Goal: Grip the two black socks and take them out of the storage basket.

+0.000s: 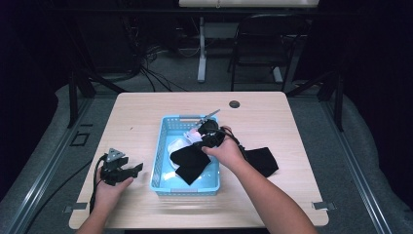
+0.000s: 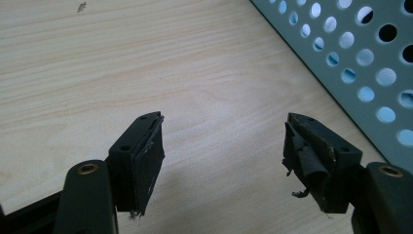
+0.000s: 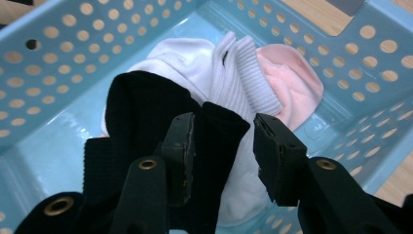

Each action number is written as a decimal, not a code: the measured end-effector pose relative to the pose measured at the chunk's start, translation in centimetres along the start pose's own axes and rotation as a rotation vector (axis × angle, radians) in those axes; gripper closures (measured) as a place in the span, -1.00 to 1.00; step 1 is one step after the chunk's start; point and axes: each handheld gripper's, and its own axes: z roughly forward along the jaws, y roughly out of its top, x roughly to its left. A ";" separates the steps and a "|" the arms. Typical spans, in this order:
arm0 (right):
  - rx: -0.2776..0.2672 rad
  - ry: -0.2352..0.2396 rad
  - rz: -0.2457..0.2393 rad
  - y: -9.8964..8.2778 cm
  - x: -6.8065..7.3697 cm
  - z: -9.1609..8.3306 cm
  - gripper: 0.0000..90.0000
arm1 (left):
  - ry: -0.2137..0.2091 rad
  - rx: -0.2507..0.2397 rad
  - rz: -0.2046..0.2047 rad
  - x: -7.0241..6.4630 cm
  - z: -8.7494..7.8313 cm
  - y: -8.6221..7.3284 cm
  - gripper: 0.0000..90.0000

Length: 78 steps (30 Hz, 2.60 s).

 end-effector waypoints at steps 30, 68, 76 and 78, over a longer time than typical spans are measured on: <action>0.035 0.019 -0.037 0.6 0.4 0.5 0.93 | 0.011 -0.002 -0.002 0.1 -0.1 0.1 -0.29; -0.191 0.024 -0.170 2.8 3.3 -12.4 0.94 | 0.009 0.004 -0.005 0.1 0.0 0.0 -0.28; -0.224 -0.021 -0.125 1.1 1.1 -15.7 0.94 | 0.011 0.004 -0.006 0.0 0.0 0.0 -0.28; -0.232 -0.040 -0.114 0.5 0.4 -16.7 0.94 | 0.014 0.008 -0.004 0.0 0.0 0.0 -0.28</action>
